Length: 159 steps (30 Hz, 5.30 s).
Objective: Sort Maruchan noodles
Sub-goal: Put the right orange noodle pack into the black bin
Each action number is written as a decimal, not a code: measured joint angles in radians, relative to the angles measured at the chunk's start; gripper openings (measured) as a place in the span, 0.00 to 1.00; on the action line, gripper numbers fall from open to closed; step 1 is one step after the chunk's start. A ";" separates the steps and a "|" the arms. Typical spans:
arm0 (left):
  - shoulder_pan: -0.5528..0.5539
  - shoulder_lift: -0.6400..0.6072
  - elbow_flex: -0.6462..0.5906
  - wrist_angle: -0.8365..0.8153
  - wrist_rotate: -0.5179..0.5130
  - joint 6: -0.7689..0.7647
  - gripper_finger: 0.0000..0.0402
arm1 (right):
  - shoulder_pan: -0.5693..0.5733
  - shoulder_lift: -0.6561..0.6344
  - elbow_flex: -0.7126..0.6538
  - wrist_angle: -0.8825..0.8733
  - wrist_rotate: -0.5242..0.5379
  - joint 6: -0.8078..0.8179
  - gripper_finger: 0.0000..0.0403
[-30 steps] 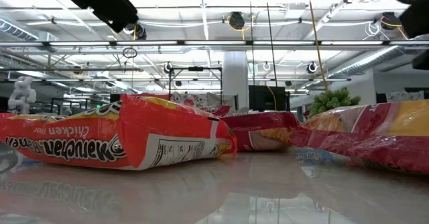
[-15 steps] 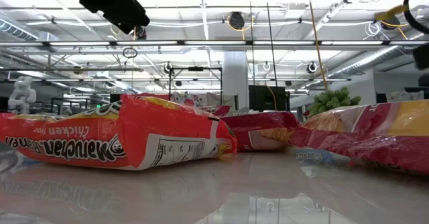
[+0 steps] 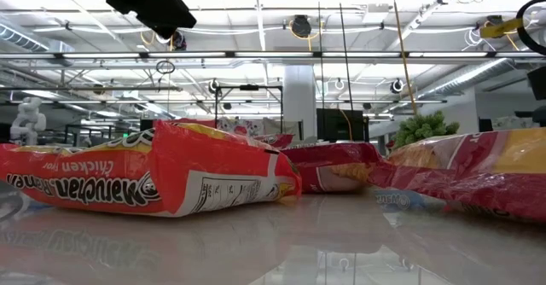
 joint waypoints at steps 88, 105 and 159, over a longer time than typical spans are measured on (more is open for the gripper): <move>0.111 0.014 0.000 0.534 -0.157 0.233 0.64 | -0.394 -0.002 0.373 0.639 0.795 -1.048 0.00; 0.162 0.302 0.002 0.835 -0.093 0.137 0.87 | -0.415 -0.002 0.373 0.665 0.743 -1.026 0.00; 0.203 0.460 0.134 0.827 -0.065 0.103 0.34 | -0.444 -0.013 0.373 0.694 0.748 -0.970 0.13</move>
